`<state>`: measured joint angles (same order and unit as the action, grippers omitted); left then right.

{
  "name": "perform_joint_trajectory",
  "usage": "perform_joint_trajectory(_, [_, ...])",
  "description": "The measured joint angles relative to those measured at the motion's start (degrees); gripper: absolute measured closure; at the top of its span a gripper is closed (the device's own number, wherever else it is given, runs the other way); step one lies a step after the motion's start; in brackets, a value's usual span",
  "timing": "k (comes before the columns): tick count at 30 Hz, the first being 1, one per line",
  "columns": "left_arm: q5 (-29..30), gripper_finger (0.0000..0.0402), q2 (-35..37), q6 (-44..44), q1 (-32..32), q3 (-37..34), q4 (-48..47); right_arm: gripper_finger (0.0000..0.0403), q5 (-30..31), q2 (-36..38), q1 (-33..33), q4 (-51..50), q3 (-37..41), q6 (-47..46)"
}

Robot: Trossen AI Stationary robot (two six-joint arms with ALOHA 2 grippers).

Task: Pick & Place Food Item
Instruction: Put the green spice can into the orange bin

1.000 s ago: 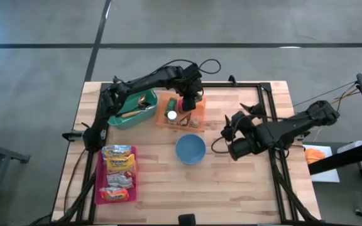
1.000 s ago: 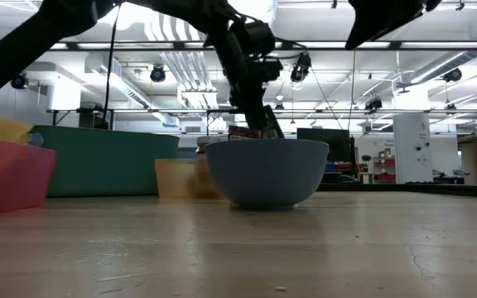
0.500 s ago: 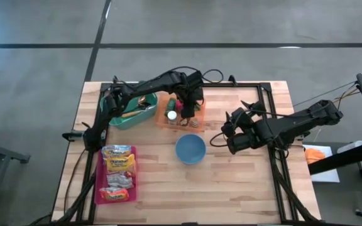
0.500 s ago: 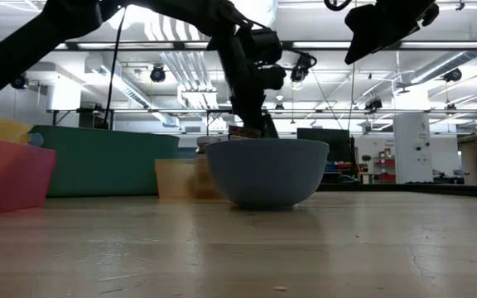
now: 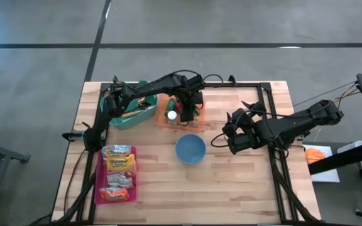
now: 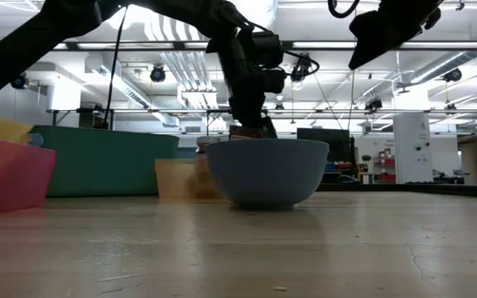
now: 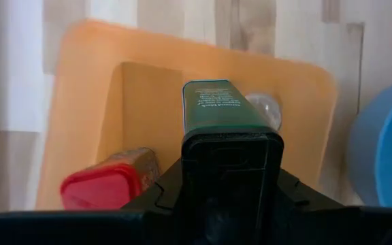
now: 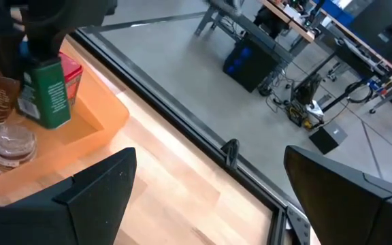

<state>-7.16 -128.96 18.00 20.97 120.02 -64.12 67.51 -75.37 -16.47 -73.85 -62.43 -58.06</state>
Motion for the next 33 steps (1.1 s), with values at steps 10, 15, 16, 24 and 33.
perform_joint_trajectory(10, [0.4,0.0292,-0.01,0.09,-0.48,-4.23,0.35,0.0033,0.04,0.0,0.0,0.08,0.0,0.23])
perform_joint_trajectory(15, [1.62,0.0292,0.01,0.22,-0.57,-4.23,-0.27,0.0033,0.07,0.0,0.0,0.1,0.0,0.23])
perform_joint_trajectory(16, [1.62,0.0292,0.01,0.22,-0.62,-4.23,-0.64,0.0033,0.07,0.0,0.0,0.1,0.0,0.23])
perform_joint_trajectory(24, [4.21,0.0292,-0.25,1.69,-1.77,-4.23,-3.62,0.0033,0.08,0.0,0.0,0.26,0.0,0.23])
perform_joint_trajectory(33, [4.83,0.0292,-0.26,2.03,-2.23,-4.68,-3.19,0.0033,0.07,0.0,0.0,0.51,0.0,0.25])
